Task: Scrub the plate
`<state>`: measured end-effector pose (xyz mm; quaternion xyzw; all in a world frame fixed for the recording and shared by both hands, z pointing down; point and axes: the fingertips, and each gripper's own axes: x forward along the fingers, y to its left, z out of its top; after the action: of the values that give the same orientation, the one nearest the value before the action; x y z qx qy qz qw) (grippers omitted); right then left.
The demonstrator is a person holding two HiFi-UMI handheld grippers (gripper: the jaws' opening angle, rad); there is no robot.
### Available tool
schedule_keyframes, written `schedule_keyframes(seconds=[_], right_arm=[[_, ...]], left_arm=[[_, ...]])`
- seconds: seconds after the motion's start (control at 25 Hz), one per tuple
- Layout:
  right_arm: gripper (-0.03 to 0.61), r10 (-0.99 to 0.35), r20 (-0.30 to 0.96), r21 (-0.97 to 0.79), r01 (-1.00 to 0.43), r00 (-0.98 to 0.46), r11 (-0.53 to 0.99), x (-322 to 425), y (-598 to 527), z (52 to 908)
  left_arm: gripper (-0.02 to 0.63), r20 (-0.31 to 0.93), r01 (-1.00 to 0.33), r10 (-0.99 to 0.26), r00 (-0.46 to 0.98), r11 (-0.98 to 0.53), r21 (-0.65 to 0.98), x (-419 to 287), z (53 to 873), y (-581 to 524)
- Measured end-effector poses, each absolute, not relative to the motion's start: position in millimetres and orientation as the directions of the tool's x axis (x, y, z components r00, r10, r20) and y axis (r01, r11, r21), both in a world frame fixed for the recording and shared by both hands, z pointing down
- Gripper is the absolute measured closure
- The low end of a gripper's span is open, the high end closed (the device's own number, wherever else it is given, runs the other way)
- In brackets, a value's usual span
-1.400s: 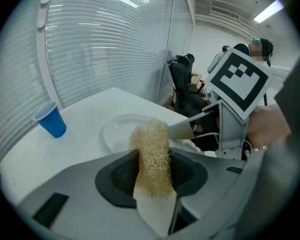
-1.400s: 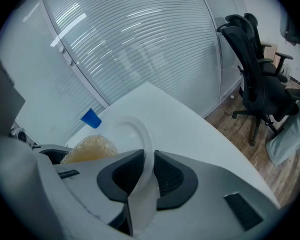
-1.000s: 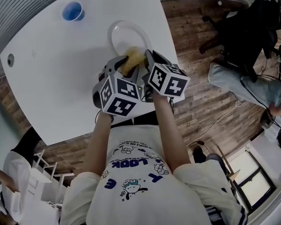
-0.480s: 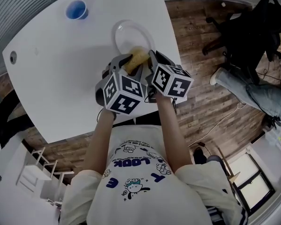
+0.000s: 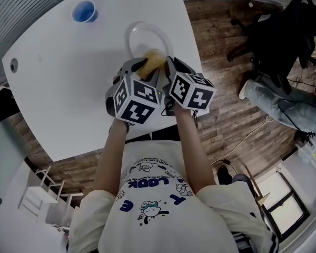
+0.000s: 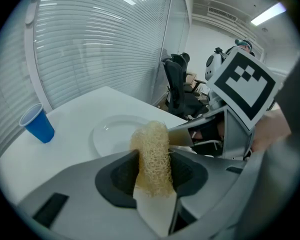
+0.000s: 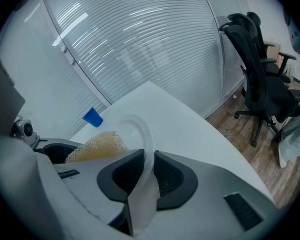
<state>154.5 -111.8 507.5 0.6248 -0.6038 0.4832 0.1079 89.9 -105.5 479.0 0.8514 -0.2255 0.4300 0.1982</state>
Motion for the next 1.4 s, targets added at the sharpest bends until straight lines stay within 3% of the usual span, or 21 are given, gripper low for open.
schedule_keyframes(seconds=[0.52, 1.4], right_arm=[[0.518, -0.654, 0.729, -0.458, -0.854, -0.202, -0.247, 156, -112, 508], [0.518, -0.642, 0.736, -0.449, -0.863, -0.213, -0.230, 154, -111, 509]], left_arm=[[0.436, 0.817, -0.599, -0.267, 0.512, -0.793, 0.116, 88, 476, -117], [0.436, 0.827, -0.426, -0.255, 0.501, -0.904, -0.021, 119, 477, -133]])
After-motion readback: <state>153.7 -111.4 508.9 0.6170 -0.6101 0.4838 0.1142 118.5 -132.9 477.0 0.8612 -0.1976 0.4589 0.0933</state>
